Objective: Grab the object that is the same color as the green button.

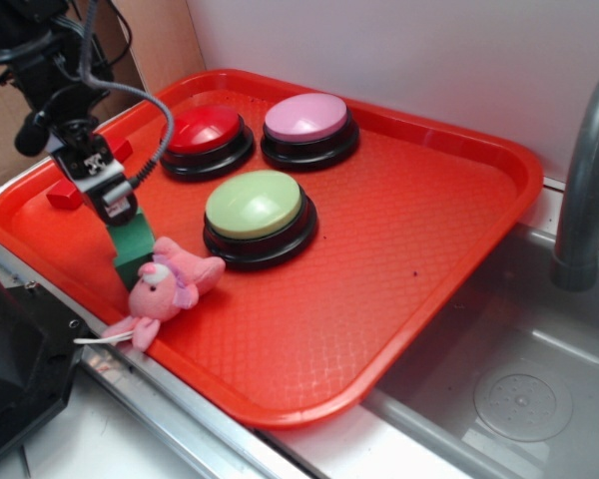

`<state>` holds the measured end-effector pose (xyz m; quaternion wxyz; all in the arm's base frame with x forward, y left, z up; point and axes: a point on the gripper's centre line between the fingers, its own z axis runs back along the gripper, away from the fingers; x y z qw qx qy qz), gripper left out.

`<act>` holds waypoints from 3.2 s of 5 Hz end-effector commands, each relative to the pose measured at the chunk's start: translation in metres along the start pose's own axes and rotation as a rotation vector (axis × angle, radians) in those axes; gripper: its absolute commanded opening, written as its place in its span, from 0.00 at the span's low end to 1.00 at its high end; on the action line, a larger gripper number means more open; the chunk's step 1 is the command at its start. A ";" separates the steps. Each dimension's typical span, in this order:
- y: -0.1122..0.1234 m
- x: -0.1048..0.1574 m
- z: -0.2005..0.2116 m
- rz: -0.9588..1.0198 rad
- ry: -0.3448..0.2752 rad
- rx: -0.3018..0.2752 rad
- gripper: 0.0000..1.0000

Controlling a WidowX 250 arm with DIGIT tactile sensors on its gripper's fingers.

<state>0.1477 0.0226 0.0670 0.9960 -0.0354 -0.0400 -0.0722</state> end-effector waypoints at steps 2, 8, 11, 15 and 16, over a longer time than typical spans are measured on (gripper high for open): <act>0.014 0.009 -0.032 0.001 -0.036 -0.027 1.00; 0.019 0.003 -0.039 0.059 0.003 -0.043 0.00; 0.012 0.021 0.029 0.096 0.038 -0.003 0.00; 0.015 0.039 0.116 0.142 -0.072 0.127 0.00; 0.016 0.037 0.111 0.144 0.012 0.101 0.00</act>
